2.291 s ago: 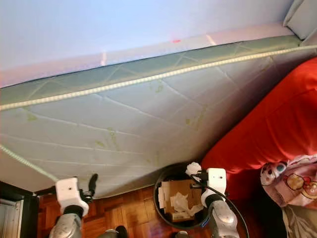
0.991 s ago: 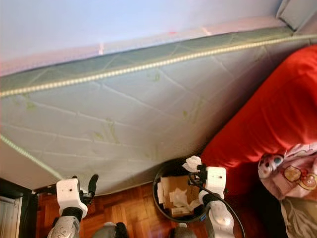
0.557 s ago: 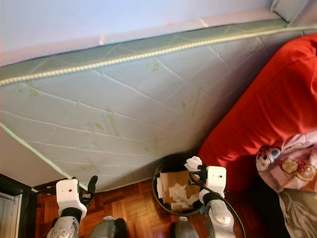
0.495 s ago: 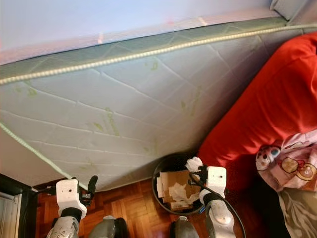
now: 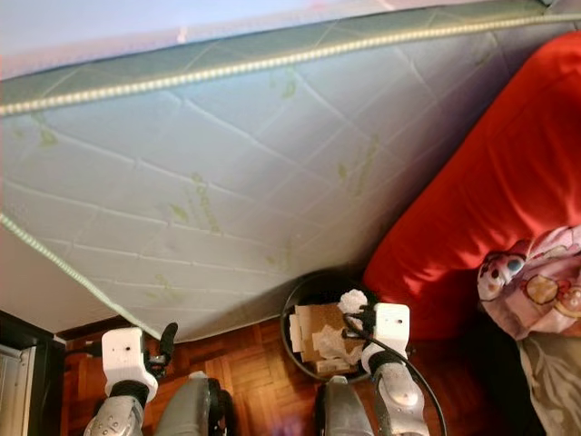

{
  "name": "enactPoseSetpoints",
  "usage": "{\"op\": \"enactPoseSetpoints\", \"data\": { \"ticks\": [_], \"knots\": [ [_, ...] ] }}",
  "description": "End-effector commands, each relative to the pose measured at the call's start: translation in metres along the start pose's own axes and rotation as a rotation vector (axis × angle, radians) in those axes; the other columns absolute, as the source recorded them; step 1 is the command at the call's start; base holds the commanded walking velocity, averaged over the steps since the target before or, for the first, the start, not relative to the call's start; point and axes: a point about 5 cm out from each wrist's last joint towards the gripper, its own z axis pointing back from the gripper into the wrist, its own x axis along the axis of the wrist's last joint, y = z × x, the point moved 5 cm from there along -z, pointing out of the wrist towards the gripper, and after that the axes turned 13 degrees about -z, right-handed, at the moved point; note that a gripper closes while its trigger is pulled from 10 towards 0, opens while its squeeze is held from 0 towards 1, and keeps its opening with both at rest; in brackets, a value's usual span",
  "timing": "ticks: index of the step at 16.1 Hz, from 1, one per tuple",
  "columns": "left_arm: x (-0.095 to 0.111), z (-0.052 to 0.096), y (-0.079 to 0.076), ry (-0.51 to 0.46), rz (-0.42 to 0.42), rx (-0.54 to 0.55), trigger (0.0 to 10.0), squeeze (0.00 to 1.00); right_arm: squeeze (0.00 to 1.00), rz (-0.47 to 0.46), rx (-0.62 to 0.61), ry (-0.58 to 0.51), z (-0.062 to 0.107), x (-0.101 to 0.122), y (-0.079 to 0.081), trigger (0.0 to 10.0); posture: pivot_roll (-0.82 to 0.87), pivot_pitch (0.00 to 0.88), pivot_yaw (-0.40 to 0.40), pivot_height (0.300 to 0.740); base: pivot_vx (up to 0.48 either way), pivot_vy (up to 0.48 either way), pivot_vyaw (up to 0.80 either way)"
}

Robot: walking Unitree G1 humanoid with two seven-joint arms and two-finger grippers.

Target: Clean up the room

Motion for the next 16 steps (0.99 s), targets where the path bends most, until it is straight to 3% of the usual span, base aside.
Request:
{"op": "enactPoseSetpoints", "data": {
  "ticks": [1,9,16],
  "knots": [
    [-0.004,0.004,0.002,0.017,-0.016,0.004,10.0,0.0,0.0,0.007,-0.008,0.052,0.002,-0.011,-0.001,10.0,-0.03,0.263,0.013,0.647,0.0,0.0,0.0],
    [0.003,0.007,0.002,0.002,-0.034,-0.007,10.0,0.0,0.0,0.004,-0.04,0.164,-0.012,-0.013,0.002,10.0,0.01,0.311,0.027,0.647,0.0,0.0,0.0],
    [0.039,0.013,-0.003,-0.093,-0.058,-0.064,10.0,0.0,0.0,0.026,-0.116,0.135,-0.032,0.022,-0.002,10.0,0.09,0.424,0.035,0.647,0.0,0.0,0.0]
  ]
}}
